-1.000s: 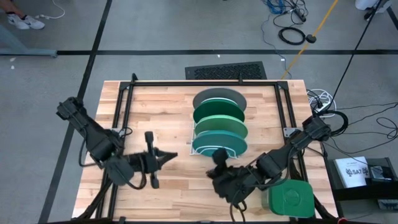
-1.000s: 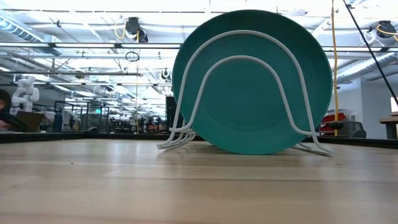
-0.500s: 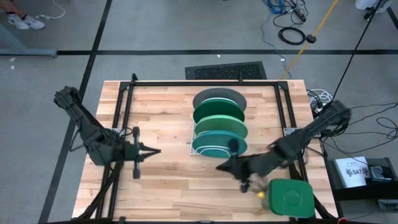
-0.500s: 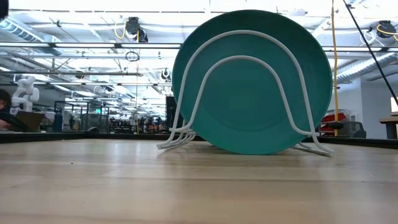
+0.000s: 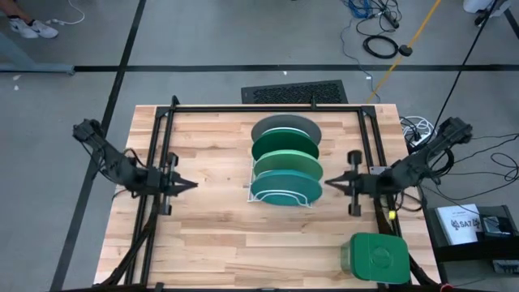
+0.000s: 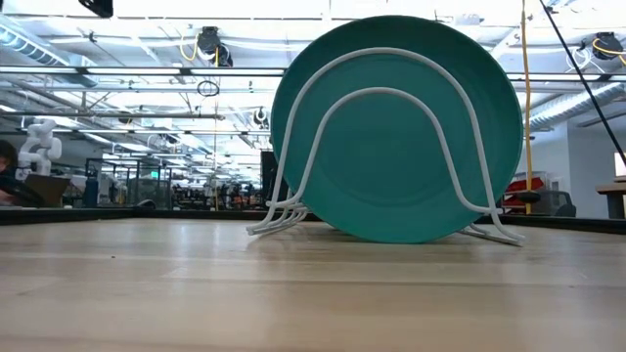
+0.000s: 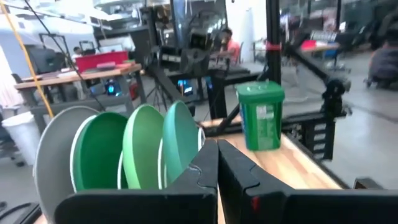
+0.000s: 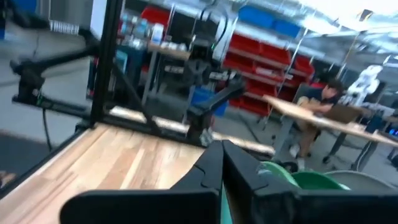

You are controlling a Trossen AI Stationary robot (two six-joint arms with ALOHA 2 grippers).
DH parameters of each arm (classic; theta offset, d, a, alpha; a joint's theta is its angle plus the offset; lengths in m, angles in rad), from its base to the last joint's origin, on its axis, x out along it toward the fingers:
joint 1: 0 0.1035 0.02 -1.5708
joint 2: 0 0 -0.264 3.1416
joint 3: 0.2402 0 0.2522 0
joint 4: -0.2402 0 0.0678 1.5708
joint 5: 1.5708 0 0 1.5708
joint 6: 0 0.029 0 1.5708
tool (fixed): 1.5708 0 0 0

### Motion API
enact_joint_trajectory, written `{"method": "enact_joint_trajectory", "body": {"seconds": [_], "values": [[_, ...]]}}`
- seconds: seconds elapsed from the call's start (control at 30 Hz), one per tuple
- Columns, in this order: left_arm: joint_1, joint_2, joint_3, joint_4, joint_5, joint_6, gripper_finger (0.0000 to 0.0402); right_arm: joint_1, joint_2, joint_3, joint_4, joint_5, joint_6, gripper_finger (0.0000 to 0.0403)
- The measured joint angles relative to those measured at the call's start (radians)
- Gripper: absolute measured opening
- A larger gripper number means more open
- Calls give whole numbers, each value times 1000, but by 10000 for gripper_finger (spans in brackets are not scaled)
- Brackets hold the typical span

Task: Sort dishes
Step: Return to Home Position

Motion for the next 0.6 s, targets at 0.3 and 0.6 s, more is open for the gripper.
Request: {"method": "enact_joint_trajectory", "body": {"seconds": [0.3,0.6], "values": [[214,-126,-79,-55,194,-34,0,0,-345,-211,19,12,-56,0],[393,-280,-155,-100,334,-55,0,0,-673,-398,21,21,-81,0]]}}
